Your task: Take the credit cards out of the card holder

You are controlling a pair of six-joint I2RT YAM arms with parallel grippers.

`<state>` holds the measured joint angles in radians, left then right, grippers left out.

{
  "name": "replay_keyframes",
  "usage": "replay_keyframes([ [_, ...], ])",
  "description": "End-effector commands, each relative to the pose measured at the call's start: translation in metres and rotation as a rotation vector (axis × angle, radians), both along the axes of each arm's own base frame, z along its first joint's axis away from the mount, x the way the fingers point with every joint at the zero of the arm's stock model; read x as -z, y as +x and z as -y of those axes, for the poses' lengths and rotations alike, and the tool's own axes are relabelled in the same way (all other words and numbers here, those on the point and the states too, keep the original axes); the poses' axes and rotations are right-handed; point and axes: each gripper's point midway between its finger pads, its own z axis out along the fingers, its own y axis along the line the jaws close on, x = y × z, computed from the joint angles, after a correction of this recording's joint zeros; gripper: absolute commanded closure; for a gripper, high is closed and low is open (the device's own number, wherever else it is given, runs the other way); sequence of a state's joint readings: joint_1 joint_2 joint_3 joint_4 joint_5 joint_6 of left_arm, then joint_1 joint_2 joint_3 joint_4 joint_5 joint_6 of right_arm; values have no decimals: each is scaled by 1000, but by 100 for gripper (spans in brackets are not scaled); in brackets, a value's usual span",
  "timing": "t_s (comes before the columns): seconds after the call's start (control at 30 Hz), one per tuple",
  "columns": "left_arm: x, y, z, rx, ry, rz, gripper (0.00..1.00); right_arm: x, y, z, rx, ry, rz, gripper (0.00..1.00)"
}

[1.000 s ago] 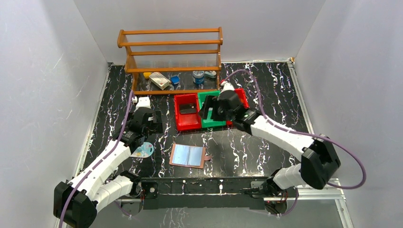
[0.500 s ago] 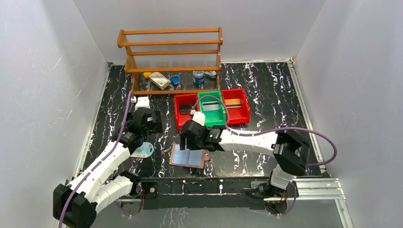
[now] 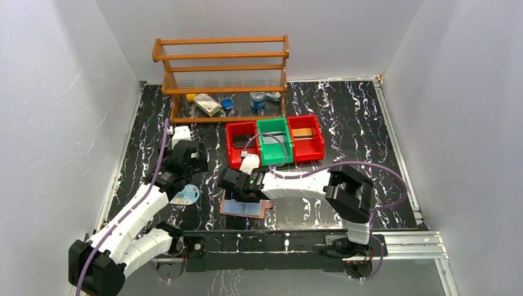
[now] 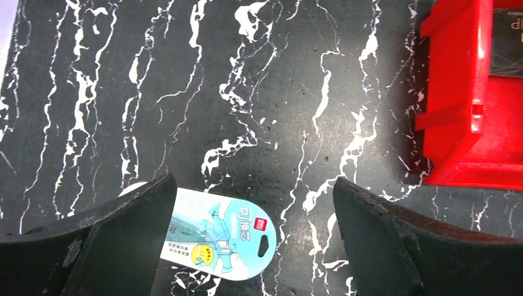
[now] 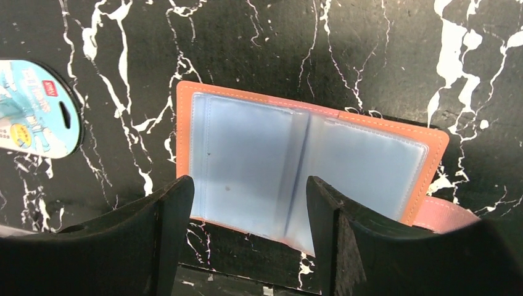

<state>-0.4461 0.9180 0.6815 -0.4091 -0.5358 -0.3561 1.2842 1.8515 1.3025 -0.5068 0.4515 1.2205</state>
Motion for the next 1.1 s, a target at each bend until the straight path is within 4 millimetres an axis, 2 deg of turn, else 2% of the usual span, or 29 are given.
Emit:
replay_keyframes([
  [0.0, -18, 0, -18, -103, 22, 61, 2, -6, 8, -7, 107, 0, 11, 25],
  [0.13, -20, -2, -27, -155, 35, 82, 2, -1, 10, -8, 125, -55, 12, 24],
  [0.37, -12, 0, -27, -181, -7, 68, 2, 8, 11, -8, 135, -106, 8, 25],
  [0.53, -8, 1, -34, -212, -16, 53, 2, 29, 8, -1, 126, -225, -23, 24],
  [0.67, -8, 1, -37, -212, -4, 51, 2, 37, 8, 2, 106, -276, -26, 25],
  [0.73, -8, 1, -37, -212, 0, 50, 2, 38, 9, 7, 111, -293, -17, 28],
  [0.9, -8, 1, -36, -197, 1, 49, 2, 40, 13, 19, 114, -314, -4, 46],
  [1.07, -6, 2, -32, -176, -7, 39, 2, 36, 21, 28, 56, -295, 19, 48],
])
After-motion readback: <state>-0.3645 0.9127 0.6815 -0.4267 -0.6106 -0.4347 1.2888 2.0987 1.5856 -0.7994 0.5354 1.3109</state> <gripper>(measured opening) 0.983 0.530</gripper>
